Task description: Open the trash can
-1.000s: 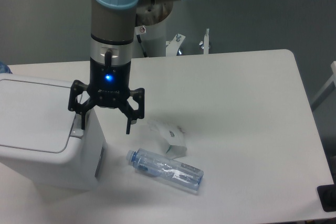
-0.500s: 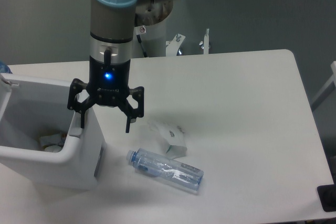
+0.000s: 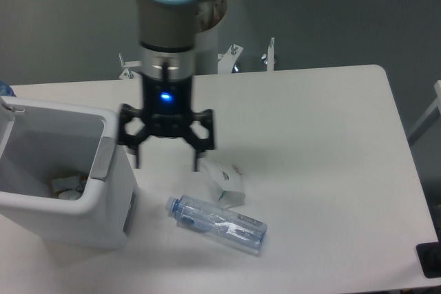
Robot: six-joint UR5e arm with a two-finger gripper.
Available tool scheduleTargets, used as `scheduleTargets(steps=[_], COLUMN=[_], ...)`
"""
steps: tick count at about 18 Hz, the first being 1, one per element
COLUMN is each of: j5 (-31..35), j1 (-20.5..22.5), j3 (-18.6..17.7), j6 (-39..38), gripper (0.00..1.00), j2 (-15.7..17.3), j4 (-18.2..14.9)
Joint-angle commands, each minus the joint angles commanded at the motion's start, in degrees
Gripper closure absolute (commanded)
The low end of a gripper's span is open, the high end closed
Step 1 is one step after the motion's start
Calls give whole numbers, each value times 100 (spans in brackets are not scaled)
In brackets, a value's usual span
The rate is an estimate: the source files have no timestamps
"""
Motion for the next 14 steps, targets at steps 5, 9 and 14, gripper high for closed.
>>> scheduleTargets(steps=[5, 9, 14], j5=[553, 791, 861], j1=[458, 774, 942], j3=[-149, -237, -491], j6=[1231, 1724, 3165], gripper=[0, 0, 0], j2=[-316, -537, -536], j4=[35, 0, -44])
